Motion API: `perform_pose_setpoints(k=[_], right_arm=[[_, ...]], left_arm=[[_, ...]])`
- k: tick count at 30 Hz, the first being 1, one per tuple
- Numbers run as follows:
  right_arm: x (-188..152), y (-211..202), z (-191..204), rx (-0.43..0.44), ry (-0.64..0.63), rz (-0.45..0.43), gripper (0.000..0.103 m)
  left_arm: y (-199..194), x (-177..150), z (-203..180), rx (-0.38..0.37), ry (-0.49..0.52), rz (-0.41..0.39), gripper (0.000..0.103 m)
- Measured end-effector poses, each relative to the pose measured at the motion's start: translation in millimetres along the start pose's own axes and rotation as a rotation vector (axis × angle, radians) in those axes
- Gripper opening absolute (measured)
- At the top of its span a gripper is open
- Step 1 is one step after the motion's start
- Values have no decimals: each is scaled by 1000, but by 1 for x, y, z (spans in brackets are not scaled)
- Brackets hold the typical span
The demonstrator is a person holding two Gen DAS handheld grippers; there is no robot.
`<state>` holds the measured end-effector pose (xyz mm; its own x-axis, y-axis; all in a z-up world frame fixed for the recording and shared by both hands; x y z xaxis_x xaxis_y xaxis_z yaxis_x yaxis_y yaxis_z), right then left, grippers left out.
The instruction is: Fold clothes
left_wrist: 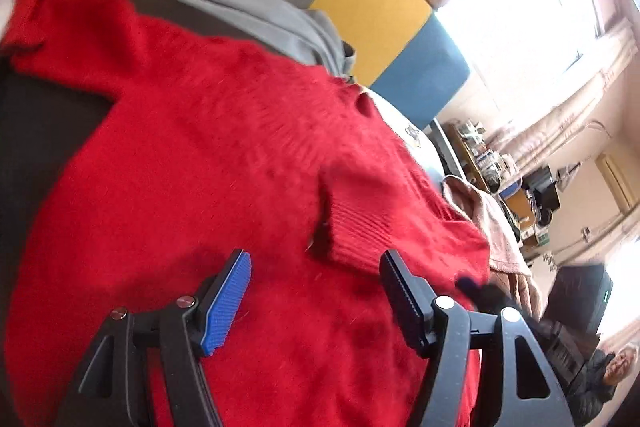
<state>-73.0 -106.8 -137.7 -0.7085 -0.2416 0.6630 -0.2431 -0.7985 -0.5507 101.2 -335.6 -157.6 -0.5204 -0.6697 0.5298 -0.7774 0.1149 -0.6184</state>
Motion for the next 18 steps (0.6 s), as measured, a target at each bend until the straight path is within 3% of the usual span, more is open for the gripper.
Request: perform_pose_setpoints(k=[3,6,9,10,15,18], right_arm=[[-18,-20,-25,-70,26,-10,69],[-37,-18,-49,-124,57,28,71],[-42,-24,-59,-65,81,-22,71],[-42,-23,-60,-57,85,-21,73],[-42,-24,-61,-12,82,-26,80],[-40,-23,-59,14,82,-28,83]], left_arm=[[10,16,-23,52,119,3,68],[35,32,-59,113,341,63,69],[70,42,-83,201,582,148,69],[78,44,-85,210,613,167,69],[113,54,-107,141,751,247,69],[138,51,-111,112,808,343,69]])
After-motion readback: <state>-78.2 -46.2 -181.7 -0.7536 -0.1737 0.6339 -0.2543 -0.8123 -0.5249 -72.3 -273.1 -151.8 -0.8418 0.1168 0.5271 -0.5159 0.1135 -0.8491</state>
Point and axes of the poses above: each gripper's, at about its wrist camera, not at the fingertips, and y roughly the way its jaws point, z to its left, x to its top, the point moved 4 cm from there along y, roughly the way its jaws point, and after that the axes turned 2 degrees about y, right-handed, at the moved point
